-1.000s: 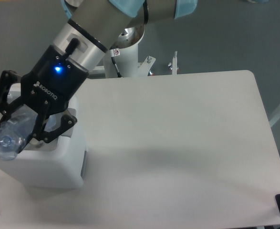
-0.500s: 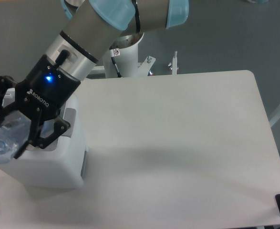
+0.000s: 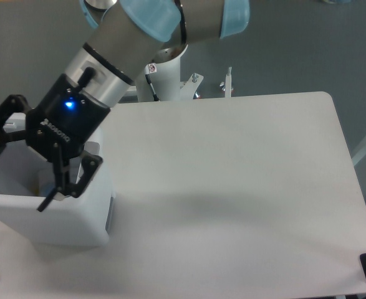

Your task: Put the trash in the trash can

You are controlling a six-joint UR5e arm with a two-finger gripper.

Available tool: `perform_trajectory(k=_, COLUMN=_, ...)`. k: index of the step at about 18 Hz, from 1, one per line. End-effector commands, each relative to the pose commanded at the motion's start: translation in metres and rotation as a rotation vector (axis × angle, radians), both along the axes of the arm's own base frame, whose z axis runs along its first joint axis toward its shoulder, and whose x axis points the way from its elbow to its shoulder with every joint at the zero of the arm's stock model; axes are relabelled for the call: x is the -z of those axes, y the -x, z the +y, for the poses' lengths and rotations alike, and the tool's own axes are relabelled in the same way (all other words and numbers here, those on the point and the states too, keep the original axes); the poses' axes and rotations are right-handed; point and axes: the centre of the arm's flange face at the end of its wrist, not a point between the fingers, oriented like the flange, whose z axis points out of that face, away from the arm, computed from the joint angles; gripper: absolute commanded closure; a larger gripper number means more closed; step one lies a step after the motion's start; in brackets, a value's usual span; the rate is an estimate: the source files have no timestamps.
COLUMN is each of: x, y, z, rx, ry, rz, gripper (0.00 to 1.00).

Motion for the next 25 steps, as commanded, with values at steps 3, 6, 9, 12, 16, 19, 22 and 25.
perform_trajectory(k=3, x=0.001, y=0.036, z=-0.015, rx=-0.09, ry=0.068, rz=0.278, gripper=0.0)
perform_trajectory(k=6, x=0.005, y=0.057, z=-0.014, rx=-0.056, ry=0.122, rz=0.531, gripper=0.0)
perform_trajectory(k=9, x=0.005, y=0.09, z=-0.007, rx=-0.062, ry=0.115, rz=0.576, gripper=0.0)
perform_trajectory(k=12, x=0.004, y=0.11, z=-0.006, rx=-0.081, ry=0.112, rz=0.559, gripper=0.0)
perform_trajectory(k=16, x=0.025, y=0.141, z=-0.029, rx=-0.138, ry=0.167, rz=0.521, gripper=0.0)
perform_trajectory(k=19, x=0.061, y=0.177, z=-0.065, rx=-0.174, ry=0.237, rz=0.484, gripper=0.0)
perform_trajectory(k=22, x=0.086, y=0.199, z=-0.088, rx=-0.151, ry=0.279, rz=0.499, gripper=0.0)
perform_trajectory(k=25, x=0.106, y=0.225, z=-0.103, rx=-0.142, ry=0.333, rz=0.484, gripper=0.0)
